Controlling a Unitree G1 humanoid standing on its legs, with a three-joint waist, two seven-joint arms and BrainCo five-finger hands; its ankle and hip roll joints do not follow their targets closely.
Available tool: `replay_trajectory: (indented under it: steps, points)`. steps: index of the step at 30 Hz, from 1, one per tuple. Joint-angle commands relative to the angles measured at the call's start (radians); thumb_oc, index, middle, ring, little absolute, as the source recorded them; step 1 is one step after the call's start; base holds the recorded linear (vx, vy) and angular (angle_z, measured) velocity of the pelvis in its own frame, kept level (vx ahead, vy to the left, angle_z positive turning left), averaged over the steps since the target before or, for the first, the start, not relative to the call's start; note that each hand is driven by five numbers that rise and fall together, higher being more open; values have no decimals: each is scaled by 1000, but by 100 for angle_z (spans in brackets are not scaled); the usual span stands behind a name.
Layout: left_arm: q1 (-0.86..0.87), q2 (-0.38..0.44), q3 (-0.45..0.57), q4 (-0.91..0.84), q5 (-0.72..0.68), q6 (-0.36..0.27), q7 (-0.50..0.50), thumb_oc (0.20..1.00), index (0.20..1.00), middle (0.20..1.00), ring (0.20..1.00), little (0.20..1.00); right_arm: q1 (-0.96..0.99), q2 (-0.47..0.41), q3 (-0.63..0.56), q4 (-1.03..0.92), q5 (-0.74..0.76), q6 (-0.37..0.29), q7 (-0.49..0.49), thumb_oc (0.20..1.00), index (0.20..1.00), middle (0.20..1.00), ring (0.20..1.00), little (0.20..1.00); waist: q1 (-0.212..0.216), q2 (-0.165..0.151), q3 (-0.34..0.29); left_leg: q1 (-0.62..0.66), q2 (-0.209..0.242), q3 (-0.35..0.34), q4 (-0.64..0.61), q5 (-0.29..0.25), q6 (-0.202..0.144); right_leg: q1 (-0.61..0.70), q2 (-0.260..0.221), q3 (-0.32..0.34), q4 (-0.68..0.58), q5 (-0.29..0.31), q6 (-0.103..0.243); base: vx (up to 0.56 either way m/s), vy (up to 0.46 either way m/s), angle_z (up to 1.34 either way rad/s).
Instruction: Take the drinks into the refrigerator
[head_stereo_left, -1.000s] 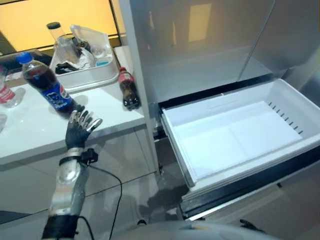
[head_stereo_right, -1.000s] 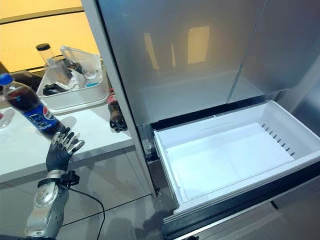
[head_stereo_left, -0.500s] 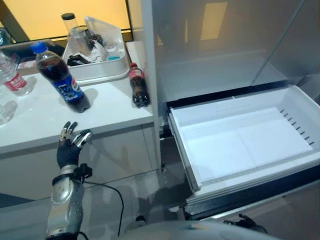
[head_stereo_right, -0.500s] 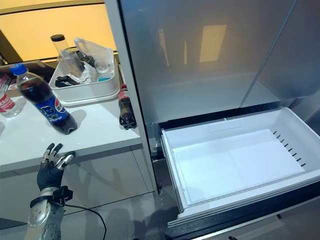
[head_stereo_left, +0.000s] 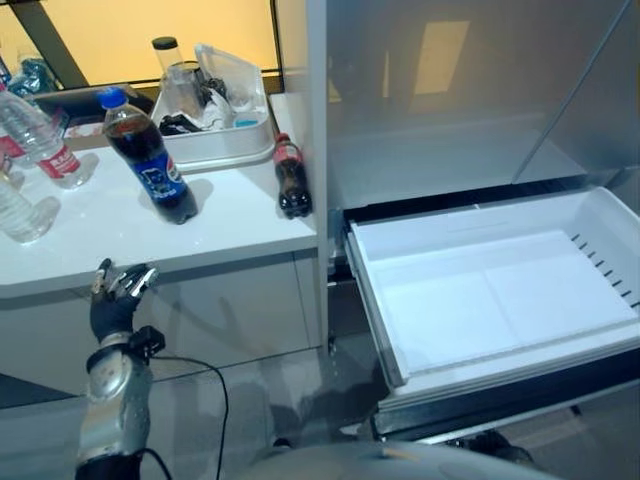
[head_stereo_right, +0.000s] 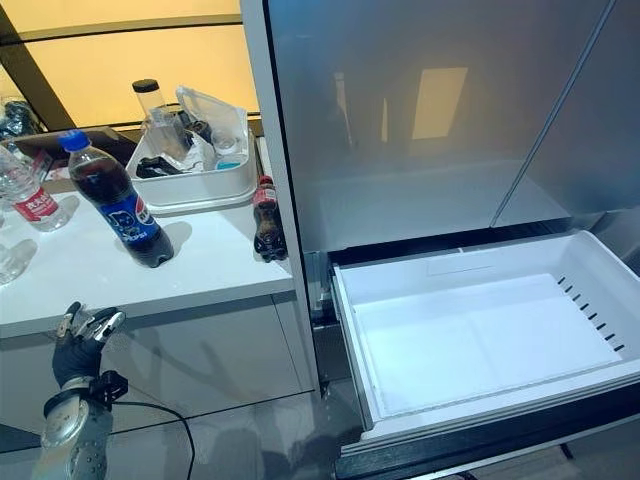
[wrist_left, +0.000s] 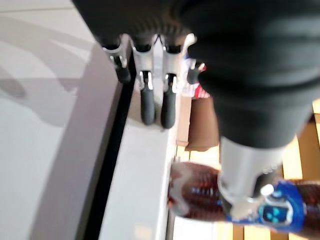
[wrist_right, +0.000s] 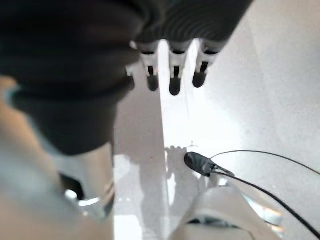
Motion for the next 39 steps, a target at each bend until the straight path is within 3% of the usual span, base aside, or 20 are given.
replay_trajectory:
  steps: [1,7,14,16,17,18,19,21,22,28,31,36,39]
  points:
    - [-121,111,39,13,47,-49,26,1000,1000,1000,1000,1000,-63,-13,39,28,2,7,6,1000,1000,1000,1000,1000,-2,-40,5,-4,-18,-17,1,-40,13,16,-49,-11,10,1,84,0,0,0]
    - [-151,130,8,-94,53,-55,10,1000,1000,1000,1000,1000,-57,-3,44,21,13,5,2,1000,1000,1000,1000,1000,-12,-38,5,-3,-18,-14,1,-41,13,11,-52,-7,10,5,86,0,0,0]
    - [-57,184,-32,-260,-25,-31,-163,1000,1000,1000,1000,1000,-57,1,34,46,21,2,33,1000,1000,1000,1000,1000,-9,-30,5,5,-19,-5,1,-46,18,11,-56,4,10,8,89,0,0,0]
    - [-36,229,-45,-297,-49,-23,-222,1000,1000,1000,1000,1000,-56,-2,30,55,18,0,40,1000,1000,1000,1000,1000,-10,-28,5,7,-19,-3,1,-47,18,11,-56,7,10,9,89,0,0,0]
    - [-1,324,-41,-333,-90,-5,-302,1000,1000,1000,1000,1000,-56,-9,25,64,17,-2,55,1000,1000,1000,1000,1000,-8,-22,6,8,-19,-2,1,-46,17,11,-56,6,10,10,90,0,0,0]
    - [2,327,-38,-333,-93,-5,-305,1000,1000,1000,1000,1000,-55,-6,25,64,17,-3,55,1000,1000,1000,1000,1000,-9,-24,6,8,-19,-2,1,-46,17,11,-56,6,10,10,90,0,0,0]
    - [50,427,-15,-369,-190,14,-395,1000,1000,1000,1000,1000,-57,-9,28,74,7,-4,70,1000,1000,1000,1000,1000,-4,-19,6,9,-19,-2,1,-44,15,12,-55,5,10,13,92,0,0,0]
    - [69,457,6,-385,-227,8,-415,1000,1000,1000,1000,1000,-60,-4,34,80,3,-6,77,1000,1000,1000,1000,1000,-3,-20,4,10,-20,-2,1,-44,14,13,-56,5,10,13,93,0,0,0]
    - [77,447,7,-382,-302,-10,-418,1000,1000,1000,1000,1000,-69,4,41,97,1,-14,83,1000,1000,1000,1000,1000,3,-20,3,11,-19,-2,1,-42,12,14,-56,2,10,14,94,0,0,0]
    - [46,383,-5,-355,-416,-34,-409,1000,1000,1000,1000,1000,-84,10,46,118,3,-26,81,1000,1000,1000,1000,1000,6,-21,7,12,-17,0,1,-40,11,14,-54,-1,10,15,92,-8,-7,-2]
    - [7,297,-2,-322,-473,-69,-357,1000,1000,1000,1000,1000,-92,4,41,126,3,-31,72,1000,1000,1000,1000,1000,8,-24,10,12,-15,-1,1,-39,9,16,-53,-3,10,13,92,-4,-4,-1]
    - [-48,178,-5,-271,-471,-114,-274,1000,1000,1000,1000,1000,-95,-1,37,125,4,-31,55,1000,1000,1000,1000,1000,2,-26,13,15,-13,0,1,-42,11,19,-52,-4,10,9,90,0,0,0]
    - [-69,137,4,-220,-391,-138,-177,1000,1000,1000,1000,1000,-88,-4,40,111,2,-25,41,1000,1000,1000,1000,1000,-3,-25,13,17,-12,0,1,-44,12,21,-51,-1,10,7,88,0,0,0]
